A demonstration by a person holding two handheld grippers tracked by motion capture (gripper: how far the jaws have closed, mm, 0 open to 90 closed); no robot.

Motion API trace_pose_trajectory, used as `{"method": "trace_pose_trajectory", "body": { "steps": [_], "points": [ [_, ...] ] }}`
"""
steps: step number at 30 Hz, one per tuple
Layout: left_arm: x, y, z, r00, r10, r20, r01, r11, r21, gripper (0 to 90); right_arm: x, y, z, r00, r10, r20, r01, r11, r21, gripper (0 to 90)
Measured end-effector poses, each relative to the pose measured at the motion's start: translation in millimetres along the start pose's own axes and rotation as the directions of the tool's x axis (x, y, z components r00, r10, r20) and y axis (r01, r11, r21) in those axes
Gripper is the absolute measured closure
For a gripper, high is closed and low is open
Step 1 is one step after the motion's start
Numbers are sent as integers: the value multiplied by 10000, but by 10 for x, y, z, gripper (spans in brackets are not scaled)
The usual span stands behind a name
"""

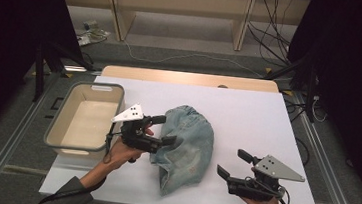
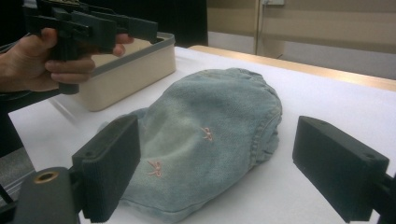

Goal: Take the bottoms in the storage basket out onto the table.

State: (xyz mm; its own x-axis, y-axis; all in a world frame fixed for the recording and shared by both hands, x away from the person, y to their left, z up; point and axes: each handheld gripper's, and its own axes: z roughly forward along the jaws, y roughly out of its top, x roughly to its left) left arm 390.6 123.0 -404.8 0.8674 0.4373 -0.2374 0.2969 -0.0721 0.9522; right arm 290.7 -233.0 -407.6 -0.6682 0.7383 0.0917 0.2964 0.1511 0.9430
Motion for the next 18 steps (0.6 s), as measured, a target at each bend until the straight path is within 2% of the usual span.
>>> {"method": "trace_pose_trajectory", "body": {
  "steps": [5,18],
  "points": [
    [-42,-7,-19,10000,48,-43,-48,10000,-76,95,0,-1,3,10000,7,-5,-7,10000,42,160],
    [-49,-59,-126,9996,171,-233,-176,9996,-227,79,2,-2,10,10000,2,-57,-1,9999,110,155]
  ]
}}
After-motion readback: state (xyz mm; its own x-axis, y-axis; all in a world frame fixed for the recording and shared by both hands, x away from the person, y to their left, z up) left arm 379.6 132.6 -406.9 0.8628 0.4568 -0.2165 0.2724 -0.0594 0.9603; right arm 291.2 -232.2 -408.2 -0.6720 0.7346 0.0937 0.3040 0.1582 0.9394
